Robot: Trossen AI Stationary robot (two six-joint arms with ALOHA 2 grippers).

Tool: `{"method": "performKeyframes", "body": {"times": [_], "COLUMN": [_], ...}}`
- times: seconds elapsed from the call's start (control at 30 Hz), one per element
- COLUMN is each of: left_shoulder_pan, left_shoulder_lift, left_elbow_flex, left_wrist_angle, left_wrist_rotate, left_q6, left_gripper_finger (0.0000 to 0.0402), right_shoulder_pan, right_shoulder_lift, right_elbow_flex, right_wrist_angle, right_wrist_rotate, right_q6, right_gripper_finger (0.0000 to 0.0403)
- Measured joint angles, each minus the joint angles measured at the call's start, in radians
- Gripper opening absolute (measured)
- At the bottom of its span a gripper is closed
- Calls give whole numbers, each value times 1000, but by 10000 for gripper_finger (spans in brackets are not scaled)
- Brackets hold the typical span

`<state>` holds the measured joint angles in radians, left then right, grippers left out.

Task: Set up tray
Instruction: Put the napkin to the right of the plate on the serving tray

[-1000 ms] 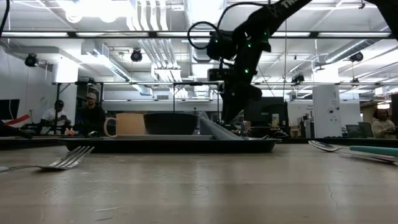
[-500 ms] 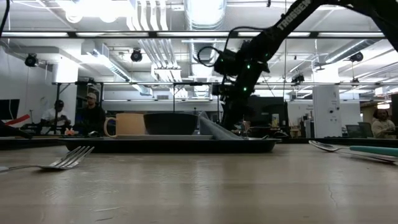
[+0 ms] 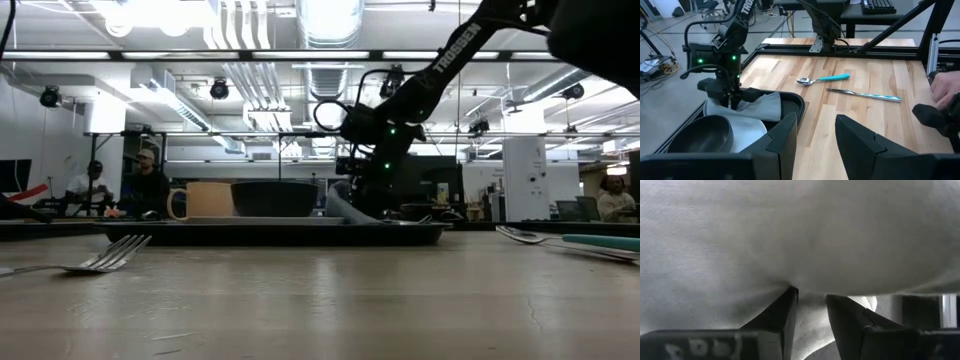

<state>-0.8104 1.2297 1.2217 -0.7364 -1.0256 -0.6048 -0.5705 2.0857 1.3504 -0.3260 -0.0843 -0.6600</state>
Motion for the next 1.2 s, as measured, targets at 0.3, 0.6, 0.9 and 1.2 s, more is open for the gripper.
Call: {"method": "performKeyframes", "body": {"times": [0.3,0.6,0.9,1.2], "left_shoulder_pan": [0,0,0,-1], "left_shoulder_lift": [0,0,0,0], "left_elbow_flex": [0,0,0,0], "left_wrist_angle": [0,0,0,0], "left_wrist_rotate": [1,2,23,24], "left_q6": [0,-1,-18,-19], "left_gripper_finger": [117,116,116,116], "right_shoulder_pan": [-43,-28,4,37], "right_shoulder_lift": [-51,-68,-88,-244], "right_elbow_flex": [-6,-20,-43,-34], "right_wrist_angle": [-111,-214,-259,-267], "right_wrist_rotate": [17,37,38,84], "right_q6": [119,191,254,228], "right_gripper_finger": [101,96,95,91]}}
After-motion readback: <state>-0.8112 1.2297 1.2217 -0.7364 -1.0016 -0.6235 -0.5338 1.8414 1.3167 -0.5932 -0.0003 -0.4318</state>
